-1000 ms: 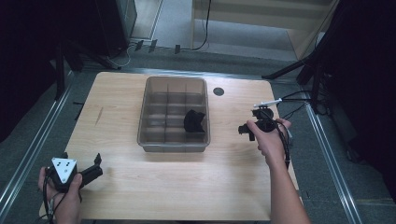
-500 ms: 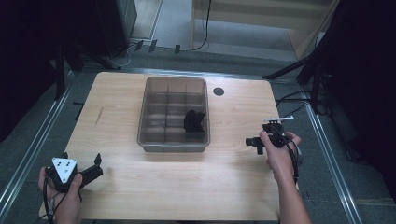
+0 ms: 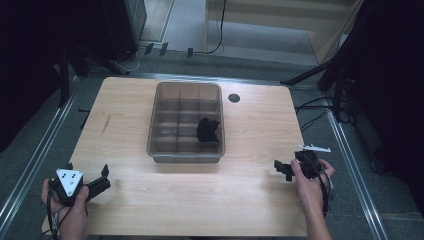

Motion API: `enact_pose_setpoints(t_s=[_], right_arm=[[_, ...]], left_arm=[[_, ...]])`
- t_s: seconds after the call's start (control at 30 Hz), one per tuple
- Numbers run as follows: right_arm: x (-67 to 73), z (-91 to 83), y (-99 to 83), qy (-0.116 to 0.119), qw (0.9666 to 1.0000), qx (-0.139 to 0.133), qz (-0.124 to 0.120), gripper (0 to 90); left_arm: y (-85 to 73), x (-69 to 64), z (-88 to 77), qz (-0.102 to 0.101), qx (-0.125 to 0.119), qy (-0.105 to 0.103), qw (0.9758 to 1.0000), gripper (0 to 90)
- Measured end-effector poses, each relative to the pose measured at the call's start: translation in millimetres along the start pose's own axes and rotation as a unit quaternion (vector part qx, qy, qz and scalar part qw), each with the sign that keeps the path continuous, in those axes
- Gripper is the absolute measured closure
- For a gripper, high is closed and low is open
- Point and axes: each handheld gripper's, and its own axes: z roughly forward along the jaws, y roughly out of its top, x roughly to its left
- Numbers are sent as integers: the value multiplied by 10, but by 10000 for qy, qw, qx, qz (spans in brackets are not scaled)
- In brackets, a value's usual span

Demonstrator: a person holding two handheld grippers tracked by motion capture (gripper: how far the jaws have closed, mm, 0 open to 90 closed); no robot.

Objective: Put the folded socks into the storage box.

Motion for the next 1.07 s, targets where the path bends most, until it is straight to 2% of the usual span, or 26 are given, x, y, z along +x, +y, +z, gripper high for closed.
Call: enact_pose_setpoints(t_s=[0.1,0.13,0.2,0.37,0.57,0.6,0.63,0.67,0.7,0.77,1.07], right_arm=[[-35,-14,-71,40,9999,-146,35,0],[-63,-43,-158,106,9994,-341,-22,0],[-71,-53,-190,144,9991,-398,-33,0],[-138,-116,-413,203,9968,-750,-205,0],[-284,-227,-698,295,9917,-1227,-249,0],[-311,-245,-735,319,9909,-1293,-208,0],[-368,-281,-794,399,9883,-1468,-108,0],[-368,-281,-794,399,9883,-1468,-108,0],[-403,-309,-818,500,9860,-1589,-21,0],[-424,-319,-827,610,9846,-1636,25,0],[-450,-323,-849,676,9810,-1802,224,15]], left_arm=[[0,-7,-3,24,-4,4,10000,0],[0,-10,-4,36,-7,7,10000,0],[-1,-16,-3,53,-13,20,10000,0],[-1,-25,-4,92,-8,23,10000,0],[-2,-38,-3,146,-28,38,9999,0],[-3,-40,-3,158,-34,40,9999,0],[-3,-45,-5,196,-38,56,9998,0],[-3,-45,-5,196,-38,56,9998,0],[-2,-52,-5,219,-26,55,9997,0],[-1,-56,-2,255,-9,54,9997,0],[-1,-65,1,263,-13,64,9996,0]])
